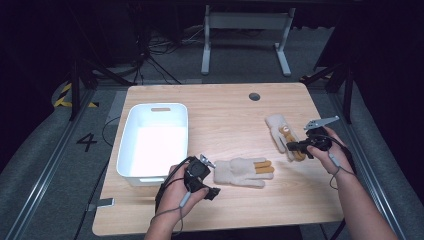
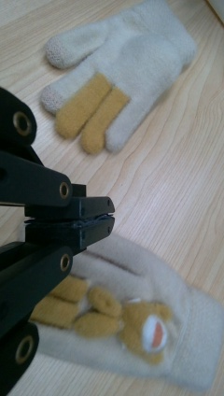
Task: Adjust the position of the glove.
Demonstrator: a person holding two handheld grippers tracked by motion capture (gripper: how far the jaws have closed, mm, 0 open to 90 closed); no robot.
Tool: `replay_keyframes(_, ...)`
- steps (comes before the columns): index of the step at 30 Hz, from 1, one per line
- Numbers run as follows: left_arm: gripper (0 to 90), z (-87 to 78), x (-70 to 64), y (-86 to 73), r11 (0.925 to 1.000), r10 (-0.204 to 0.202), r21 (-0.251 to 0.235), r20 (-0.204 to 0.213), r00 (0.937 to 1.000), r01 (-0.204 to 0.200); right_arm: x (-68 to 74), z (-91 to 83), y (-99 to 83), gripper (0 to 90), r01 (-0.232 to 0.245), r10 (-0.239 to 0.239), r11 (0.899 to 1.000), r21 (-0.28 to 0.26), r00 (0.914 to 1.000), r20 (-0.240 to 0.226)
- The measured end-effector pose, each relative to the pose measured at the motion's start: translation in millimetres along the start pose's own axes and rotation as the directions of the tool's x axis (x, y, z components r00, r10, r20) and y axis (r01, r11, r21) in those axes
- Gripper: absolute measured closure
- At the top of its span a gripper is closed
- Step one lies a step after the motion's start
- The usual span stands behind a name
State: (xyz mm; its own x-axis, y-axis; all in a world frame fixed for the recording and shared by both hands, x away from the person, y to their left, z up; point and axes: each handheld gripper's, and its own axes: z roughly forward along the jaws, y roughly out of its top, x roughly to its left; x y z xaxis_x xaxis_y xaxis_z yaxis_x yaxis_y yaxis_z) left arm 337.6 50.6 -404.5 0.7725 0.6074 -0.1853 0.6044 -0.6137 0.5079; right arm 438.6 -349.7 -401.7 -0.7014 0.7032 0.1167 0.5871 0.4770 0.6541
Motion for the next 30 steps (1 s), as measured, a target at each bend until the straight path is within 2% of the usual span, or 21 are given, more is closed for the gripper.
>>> replay_keyframes(8,30.6,-6.5,0.1,-2.0,0.9999,-0.006,-0.016,-0.019,0.9998,0.006,19.1,21.9,9.7,85.0,0.06,-0.06,0.998,-0.012,0.9977,-0.033)
replay_keyframes(12,30.6,-11.1,-1.9,-5.1,0.9996,-0.012,-0.024,-0.026,0.9996,0.012,33.2,39.8,18.6,82.6,0.119,-0.12,0.993,-0.019,0.992,-0.039)
replay_keyframes(17,30.4,-14.6,-3.4,-9.5,0.9996,-0.02,-0.023,-0.031,0.9993,0.019,39.1,49.7,25.0,81.4,0.132,-0.133,0.991,-0.022,0.9898,-0.052)
replay_keyframes(23,30.2,-18.1,-4.1,-16.2,0.999,-0.034,-0.03,-0.041,0.9986,0.033,57.2,67.3,38.1,75.8,0.169,-0.174,0.984,-0.052,0.9798,-0.099)
replay_keyframes(28,30.2,-20.4,-4.3,-19.9,0.9985,-0.044,-0.035,-0.045,0.9981,0.042,65.8,77.1,43.3,70.0,0.195,-0.201,0.979,-0.061,0.9732,-0.111)
replay_keyframes(30,30.2,-21.1,-4.8,-21.1,0.9983,-0.046,-0.038,-0.05,0.9977,0.044,66.3,78.0,44.1,68.9,0.191,-0.197,0.98,-0.062,0.9744,-0.109)
